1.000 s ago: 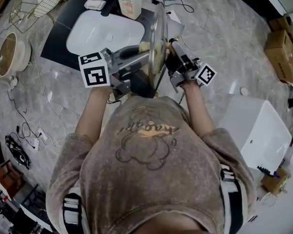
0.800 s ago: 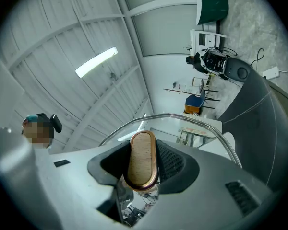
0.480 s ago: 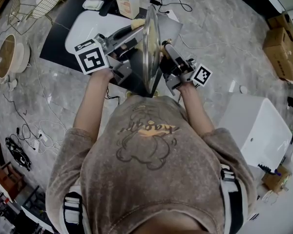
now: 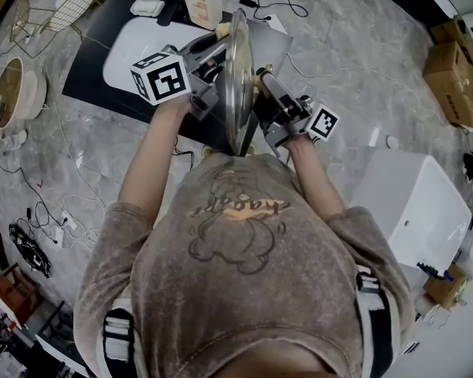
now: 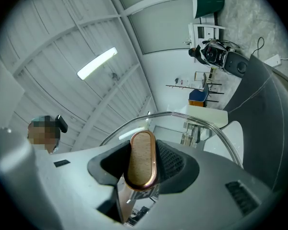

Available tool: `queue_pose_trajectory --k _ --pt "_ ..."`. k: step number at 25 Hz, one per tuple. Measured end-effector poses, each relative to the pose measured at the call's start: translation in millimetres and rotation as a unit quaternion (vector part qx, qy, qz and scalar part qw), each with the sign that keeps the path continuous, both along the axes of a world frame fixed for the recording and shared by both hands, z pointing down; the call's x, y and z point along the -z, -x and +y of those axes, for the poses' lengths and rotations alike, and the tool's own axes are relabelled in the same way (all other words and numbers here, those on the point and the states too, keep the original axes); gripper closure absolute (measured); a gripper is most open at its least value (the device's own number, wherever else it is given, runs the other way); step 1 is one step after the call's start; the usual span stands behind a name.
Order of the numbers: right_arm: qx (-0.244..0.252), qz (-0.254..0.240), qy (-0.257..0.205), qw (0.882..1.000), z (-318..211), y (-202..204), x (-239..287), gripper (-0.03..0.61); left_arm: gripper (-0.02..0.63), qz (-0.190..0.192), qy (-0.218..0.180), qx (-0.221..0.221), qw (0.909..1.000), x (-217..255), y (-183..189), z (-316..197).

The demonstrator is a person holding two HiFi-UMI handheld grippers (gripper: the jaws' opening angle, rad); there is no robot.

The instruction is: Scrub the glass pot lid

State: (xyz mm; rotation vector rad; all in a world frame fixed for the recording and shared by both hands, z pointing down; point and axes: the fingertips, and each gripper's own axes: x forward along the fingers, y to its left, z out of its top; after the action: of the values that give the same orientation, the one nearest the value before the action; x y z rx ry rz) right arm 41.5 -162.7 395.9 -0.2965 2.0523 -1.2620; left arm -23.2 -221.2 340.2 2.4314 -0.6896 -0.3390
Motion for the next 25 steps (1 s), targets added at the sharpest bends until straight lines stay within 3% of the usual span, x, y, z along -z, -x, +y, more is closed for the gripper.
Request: queue_pose_trajectory --k 14,18,25 --pt "0.008 -0.029 -0.011 0.999 2.0 3.3 18.5 0.403 0.543 -0.125 0.033 0.000 0.9916 -97.7 -16.9 -4.7" --pt "0.008 -0.025 -0.015 1.000 -1.4 3.4 22.7 0.403 0.544 -0.136 0.053 -0.013 0.9891 -117.7 -22.1 8.7" --pt "0.004 -0.015 -0.020 1.000 -4.7 1.0 22.8 0.403 0.543 -0.123 0.079 -0.049 0.9880 -125.4 -32.7 50.7"
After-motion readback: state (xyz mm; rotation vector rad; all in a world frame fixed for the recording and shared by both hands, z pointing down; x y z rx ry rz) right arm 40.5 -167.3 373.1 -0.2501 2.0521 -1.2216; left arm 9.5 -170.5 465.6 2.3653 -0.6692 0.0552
